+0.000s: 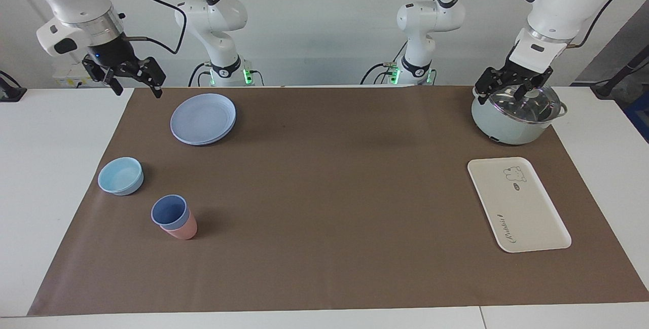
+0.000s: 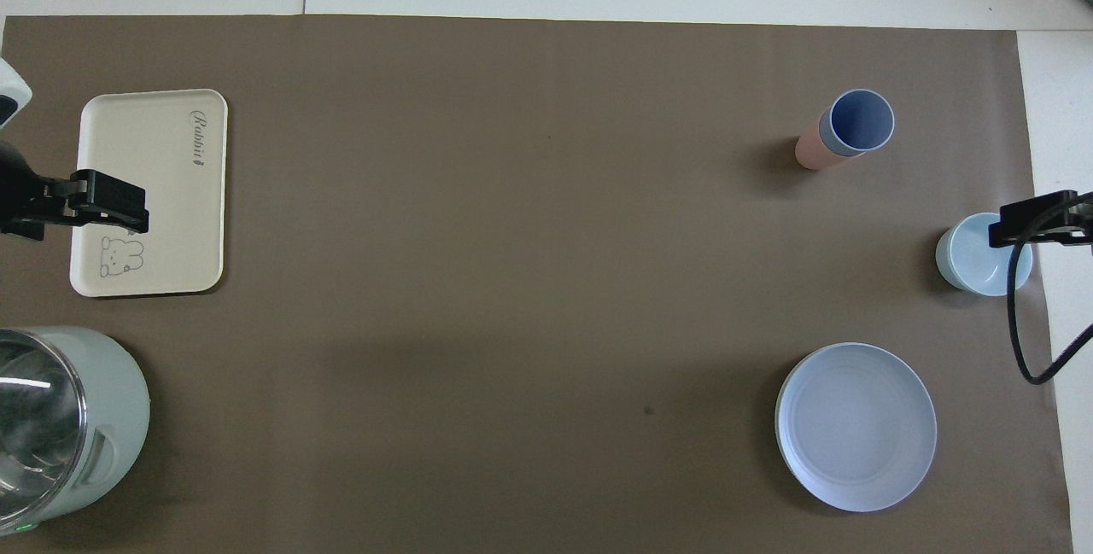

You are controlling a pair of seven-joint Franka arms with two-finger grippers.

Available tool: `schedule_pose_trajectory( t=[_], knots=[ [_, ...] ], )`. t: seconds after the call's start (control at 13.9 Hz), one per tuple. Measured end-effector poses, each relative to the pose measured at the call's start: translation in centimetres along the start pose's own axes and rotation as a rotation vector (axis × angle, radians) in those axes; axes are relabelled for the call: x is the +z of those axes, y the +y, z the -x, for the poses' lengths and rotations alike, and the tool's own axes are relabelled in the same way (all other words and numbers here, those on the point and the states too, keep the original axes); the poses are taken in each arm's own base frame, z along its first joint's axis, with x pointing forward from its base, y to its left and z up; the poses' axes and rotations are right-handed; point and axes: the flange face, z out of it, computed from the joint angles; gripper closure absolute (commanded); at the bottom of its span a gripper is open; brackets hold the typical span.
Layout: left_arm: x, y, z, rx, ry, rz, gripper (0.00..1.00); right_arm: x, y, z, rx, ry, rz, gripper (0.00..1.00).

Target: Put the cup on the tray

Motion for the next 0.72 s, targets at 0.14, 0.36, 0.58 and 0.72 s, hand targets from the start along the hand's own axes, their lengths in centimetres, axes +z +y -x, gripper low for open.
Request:
schedule_pose_trajectory(
  t=[0.14, 0.36, 0.58, 0.72],
  knots=[
    [0.0, -0.1, 0.0, -0.002, 0.000, 0.000, 0.00, 0.0, 0.0, 0.0, 0.004, 0.000, 0.000, 0.00],
    [0.0, -0.1, 0.0, -0.002, 0.000, 0.000, 0.00, 0.0, -0.1, 0.1, 0.006, -0.001, 0.000, 0.00],
    [0.0, -0.1, 0.0, -0.001, 0.000, 0.000, 0.00, 0.2, -0.2, -0.6, -0.041, 0.054, -0.002, 0.00],
    [0.0, 0.0, 0.0, 0.000, 0.000, 0.000, 0.00, 1.3, 0.2, -1.6, -0.149, 0.122, 0.004, 0.00]
  ],
)
